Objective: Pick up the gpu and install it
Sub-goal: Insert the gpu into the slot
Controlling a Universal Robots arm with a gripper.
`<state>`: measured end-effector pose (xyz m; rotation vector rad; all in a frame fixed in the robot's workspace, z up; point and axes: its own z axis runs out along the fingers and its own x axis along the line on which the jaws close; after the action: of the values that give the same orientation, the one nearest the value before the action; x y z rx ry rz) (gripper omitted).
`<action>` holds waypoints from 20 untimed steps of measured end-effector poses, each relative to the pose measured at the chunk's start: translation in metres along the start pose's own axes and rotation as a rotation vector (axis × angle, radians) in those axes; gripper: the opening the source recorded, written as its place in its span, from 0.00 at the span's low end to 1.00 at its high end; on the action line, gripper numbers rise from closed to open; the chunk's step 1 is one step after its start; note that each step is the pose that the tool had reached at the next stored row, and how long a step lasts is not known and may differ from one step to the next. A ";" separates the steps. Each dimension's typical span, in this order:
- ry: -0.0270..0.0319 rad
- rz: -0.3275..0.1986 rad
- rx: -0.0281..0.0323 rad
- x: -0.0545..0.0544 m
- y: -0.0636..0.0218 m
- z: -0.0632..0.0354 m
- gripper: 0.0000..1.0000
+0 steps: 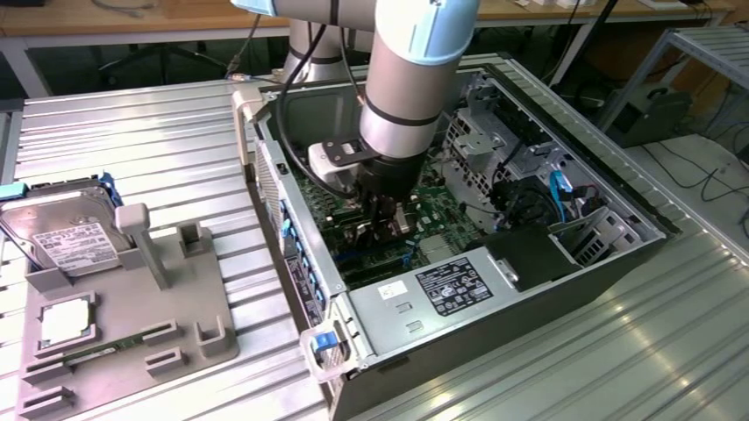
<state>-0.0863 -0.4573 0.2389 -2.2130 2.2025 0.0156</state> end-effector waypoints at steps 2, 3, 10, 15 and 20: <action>0.0002 0.000 -0.0002 0.000 0.0001 0.0000 0.28; 0.0000 0.000 -0.0002 0.000 0.0001 0.0000 0.28; -0.0026 0.000 0.0005 0.000 0.0001 -0.0006 0.29; -0.0022 0.000 0.0014 0.000 -0.0001 -0.0155 0.35; -0.0020 0.000 0.0022 -0.001 -0.0001 -0.0304 0.35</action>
<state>-0.0863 -0.4571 0.2693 -2.2107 2.2004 0.0154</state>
